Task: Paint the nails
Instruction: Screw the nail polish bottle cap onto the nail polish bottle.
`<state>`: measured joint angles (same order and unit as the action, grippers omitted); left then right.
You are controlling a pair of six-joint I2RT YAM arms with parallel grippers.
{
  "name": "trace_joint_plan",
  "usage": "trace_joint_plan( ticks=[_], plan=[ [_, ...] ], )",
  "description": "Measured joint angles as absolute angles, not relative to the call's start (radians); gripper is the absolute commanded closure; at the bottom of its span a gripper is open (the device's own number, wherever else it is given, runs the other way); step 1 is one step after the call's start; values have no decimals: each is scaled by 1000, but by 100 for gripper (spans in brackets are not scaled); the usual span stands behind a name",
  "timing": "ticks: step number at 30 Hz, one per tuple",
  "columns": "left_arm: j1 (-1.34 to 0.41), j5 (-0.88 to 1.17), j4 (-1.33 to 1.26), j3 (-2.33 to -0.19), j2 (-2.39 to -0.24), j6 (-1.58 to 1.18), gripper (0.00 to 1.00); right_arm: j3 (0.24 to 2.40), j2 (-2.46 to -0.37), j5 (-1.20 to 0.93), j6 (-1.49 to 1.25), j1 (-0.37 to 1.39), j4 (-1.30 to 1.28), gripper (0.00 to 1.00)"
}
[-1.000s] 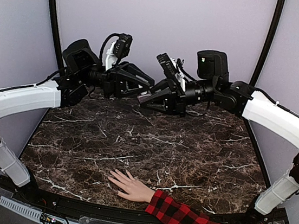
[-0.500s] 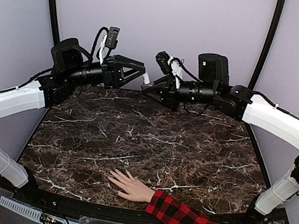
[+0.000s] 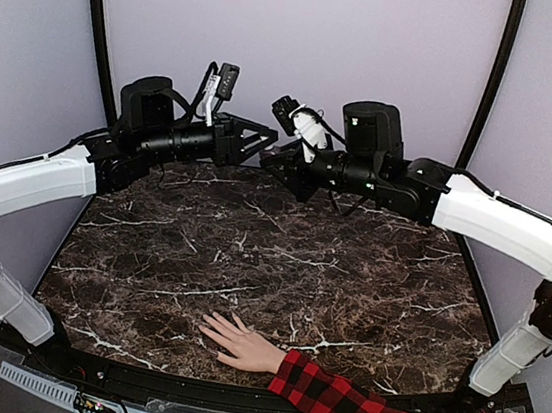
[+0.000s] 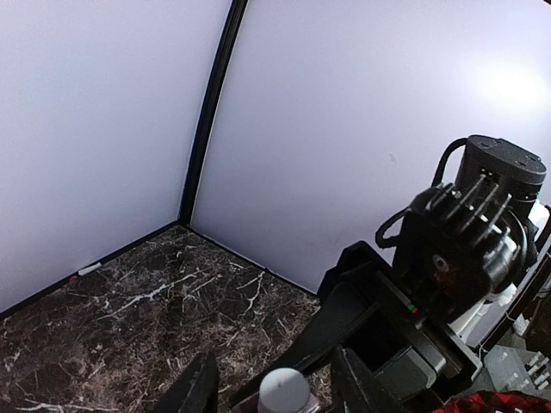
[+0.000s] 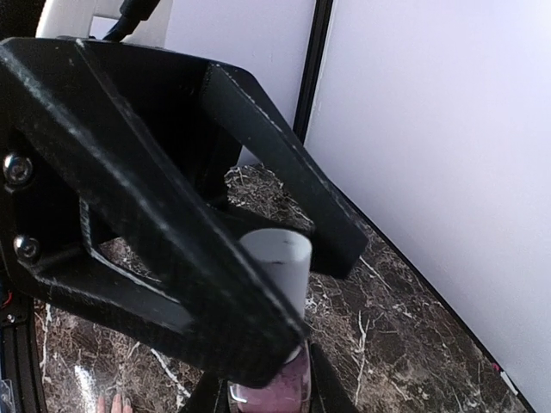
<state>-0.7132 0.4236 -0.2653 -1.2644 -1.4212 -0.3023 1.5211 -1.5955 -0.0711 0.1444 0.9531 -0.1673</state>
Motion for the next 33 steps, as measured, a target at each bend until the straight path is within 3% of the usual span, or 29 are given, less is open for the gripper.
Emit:
trace_joint_plan(
  ticks=[9, 12, 19, 33],
  plan=[
    [-718, 398, -255, -1273, -1445, -323, 92, 1534, -1620, 27, 149, 971, -186, 100],
    [-718, 400, -264, -1273, -1445, -328, 98, 1541, -1620, 33, 152, 971, -192, 100],
    [-715, 435, -275, -1273, -1445, -329, 100, 1541, -1613, -11, 161, 966, -192, 100],
    [-707, 757, -420, -1273, -1446, -321, 100, 1536, -1534, -426, 164, 902, -246, 100]
  ],
)
